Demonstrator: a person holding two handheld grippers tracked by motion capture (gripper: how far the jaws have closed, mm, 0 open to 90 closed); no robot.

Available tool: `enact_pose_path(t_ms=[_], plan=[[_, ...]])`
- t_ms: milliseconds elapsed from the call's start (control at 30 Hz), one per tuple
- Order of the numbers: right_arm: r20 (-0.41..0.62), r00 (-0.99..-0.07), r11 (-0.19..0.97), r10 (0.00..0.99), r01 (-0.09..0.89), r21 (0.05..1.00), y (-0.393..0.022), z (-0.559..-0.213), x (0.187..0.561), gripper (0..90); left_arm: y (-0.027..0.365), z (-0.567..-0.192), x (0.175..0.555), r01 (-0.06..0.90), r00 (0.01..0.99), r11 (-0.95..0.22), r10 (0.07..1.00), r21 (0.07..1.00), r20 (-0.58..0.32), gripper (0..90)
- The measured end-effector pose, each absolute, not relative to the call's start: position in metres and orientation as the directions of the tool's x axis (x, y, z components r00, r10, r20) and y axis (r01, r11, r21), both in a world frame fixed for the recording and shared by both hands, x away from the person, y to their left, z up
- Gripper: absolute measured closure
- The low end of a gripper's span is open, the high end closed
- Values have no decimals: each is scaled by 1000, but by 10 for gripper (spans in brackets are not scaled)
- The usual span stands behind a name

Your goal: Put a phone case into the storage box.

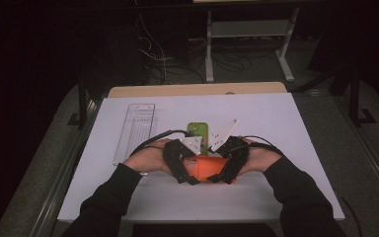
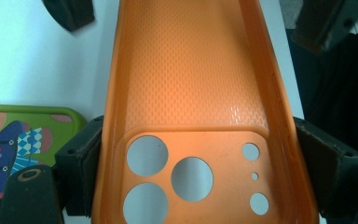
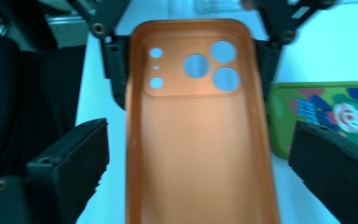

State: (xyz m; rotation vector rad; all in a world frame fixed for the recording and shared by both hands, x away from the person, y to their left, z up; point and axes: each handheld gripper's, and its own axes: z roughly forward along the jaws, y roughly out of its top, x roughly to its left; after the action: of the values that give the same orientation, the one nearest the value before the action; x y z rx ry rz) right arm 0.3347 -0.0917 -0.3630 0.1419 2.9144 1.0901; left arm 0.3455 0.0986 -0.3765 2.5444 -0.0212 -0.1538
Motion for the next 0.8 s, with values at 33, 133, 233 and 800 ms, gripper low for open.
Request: enact_pose_path(t_ms=[33, 133, 233, 800], plan=[[5, -995, 747, 100, 78, 660, -94, -363, 336, 27, 99, -376, 346, 24, 994, -830, -41, 558, -103, 157], [7, -990, 725, 142, 109, 680, -100, -361, 337, 20, 100, -375, 347, 45, 996, -833, -2, 551, -84, 157], [9, -982, 709, 187, 142, 690, -107, -361, 338, 14, 104, -374, 349, 75, 996, -831, 34, 551, -83, 157], [86, -868, 555, 489, 386, 737, -141, -366, 333, 9, 123, -367, 356, 235, 965, -777, 260, 585, -41, 157]])
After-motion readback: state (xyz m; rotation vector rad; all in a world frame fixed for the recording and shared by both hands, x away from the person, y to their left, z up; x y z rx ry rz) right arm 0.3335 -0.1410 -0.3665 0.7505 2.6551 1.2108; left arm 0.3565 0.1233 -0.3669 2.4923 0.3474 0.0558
